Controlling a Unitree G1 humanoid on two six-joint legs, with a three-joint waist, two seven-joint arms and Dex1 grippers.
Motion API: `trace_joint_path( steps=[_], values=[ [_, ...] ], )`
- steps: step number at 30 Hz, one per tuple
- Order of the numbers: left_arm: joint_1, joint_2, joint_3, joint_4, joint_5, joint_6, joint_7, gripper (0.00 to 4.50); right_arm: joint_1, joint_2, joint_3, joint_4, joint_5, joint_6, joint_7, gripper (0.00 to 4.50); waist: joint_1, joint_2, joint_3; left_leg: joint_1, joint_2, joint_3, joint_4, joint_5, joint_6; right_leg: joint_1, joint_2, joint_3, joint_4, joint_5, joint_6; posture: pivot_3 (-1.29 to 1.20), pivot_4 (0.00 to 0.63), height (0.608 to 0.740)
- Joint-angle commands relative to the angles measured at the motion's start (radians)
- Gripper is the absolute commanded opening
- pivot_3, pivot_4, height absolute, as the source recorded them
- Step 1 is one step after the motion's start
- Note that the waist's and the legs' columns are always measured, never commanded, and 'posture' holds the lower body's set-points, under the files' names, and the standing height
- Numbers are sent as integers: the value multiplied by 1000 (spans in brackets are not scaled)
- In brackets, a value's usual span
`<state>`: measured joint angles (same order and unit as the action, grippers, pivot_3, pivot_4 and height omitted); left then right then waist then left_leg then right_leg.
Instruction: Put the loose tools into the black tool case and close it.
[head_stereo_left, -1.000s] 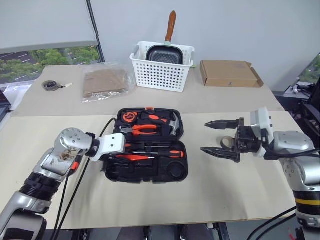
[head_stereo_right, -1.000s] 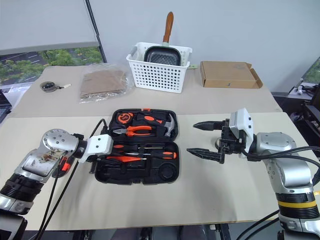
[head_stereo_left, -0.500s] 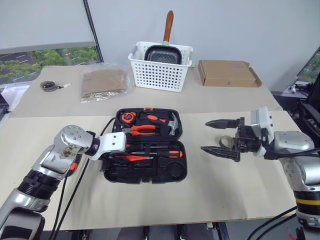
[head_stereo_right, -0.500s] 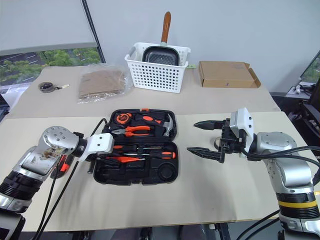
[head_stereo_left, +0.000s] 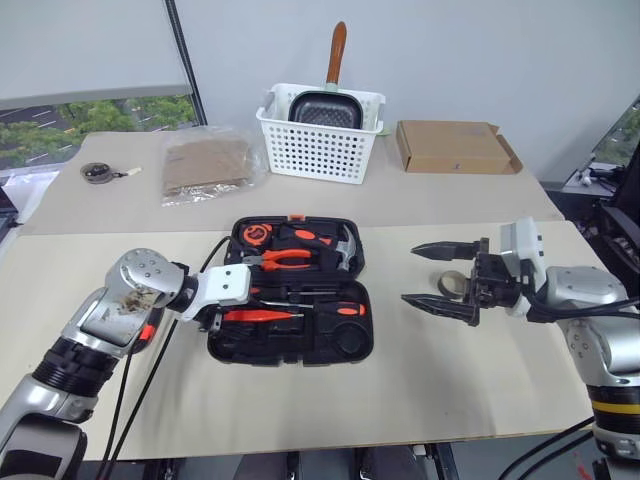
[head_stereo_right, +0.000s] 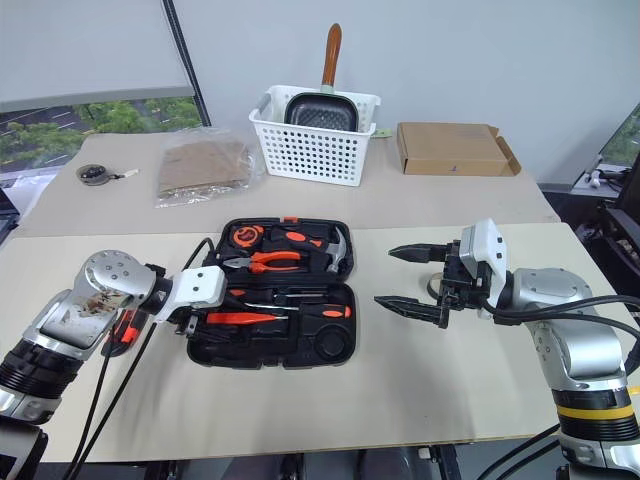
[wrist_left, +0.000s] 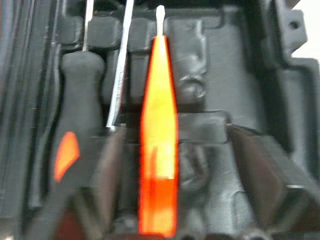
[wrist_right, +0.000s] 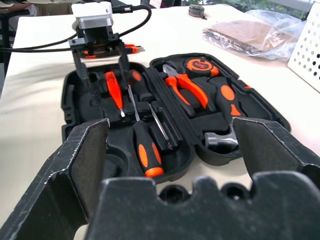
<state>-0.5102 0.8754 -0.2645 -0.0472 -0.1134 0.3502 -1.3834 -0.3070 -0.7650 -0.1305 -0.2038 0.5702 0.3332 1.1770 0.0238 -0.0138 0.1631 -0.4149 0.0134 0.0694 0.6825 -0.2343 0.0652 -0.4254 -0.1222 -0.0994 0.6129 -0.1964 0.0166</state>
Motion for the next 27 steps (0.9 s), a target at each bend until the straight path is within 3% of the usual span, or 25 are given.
trace_joint_path(
  steps=[1, 6, 10, 18, 20, 27],
  values=[
    [-77, -9, 123, -91, -132, 92, 8, 4483, -13, -4, -19, -27, 6, -27, 1, 4500, 4, 0, 0, 0, 0, 0, 0, 0, 0, 0, 0, 0, 0, 0, 0, 0, 150, 700],
    [-83, 9, 202, -173, -289, 219, -24, 4483, -11, -5, -20, -27, 7, -29, 3, 4500, 1, 0, 0, 0, 0, 0, 1, 0, 0, 1, 0, 2, -1, 0, 0, 0, 150, 700],
    [-69, -49, 220, -148, -296, 202, 64, 3408, -17, -2, -15, -17, 2, -35, 5, 4500, -2, 0, 0, 0, 0, 1, 0, 0, 0, 1, 1, 2, 0, 0, 0, 0, 150, 700],
    [90, -160, 187, -54, -221, 29, 168, 498, -22, 6, -7, -12, 0, -45, 3, 4500, -3, 0, 0, 3, 0, 2, 1, 0, 0, 2, 1, 3, 0, 1, 0, 0, 150, 700],
    [109, -177, 178, -25, -210, 11, 178, 63, -23, 7, -6, -10, -1, -48, 3, 4500, -3, 0, 0, 3, 0, 2, 1, 0, 0, 2, 1, 3, 0, 1, 0, 0, 150, 700],
    [127, -151, 74, 103, -49, -85, 210, 63, -22, 2, -9, -9, -1, -53, 5, 4500, 3, 0, 0, 3, 0, 2, 0, 0, 0, 2, 1, 3, 0, 2, -2, 0, 150, 700]
  ],
)
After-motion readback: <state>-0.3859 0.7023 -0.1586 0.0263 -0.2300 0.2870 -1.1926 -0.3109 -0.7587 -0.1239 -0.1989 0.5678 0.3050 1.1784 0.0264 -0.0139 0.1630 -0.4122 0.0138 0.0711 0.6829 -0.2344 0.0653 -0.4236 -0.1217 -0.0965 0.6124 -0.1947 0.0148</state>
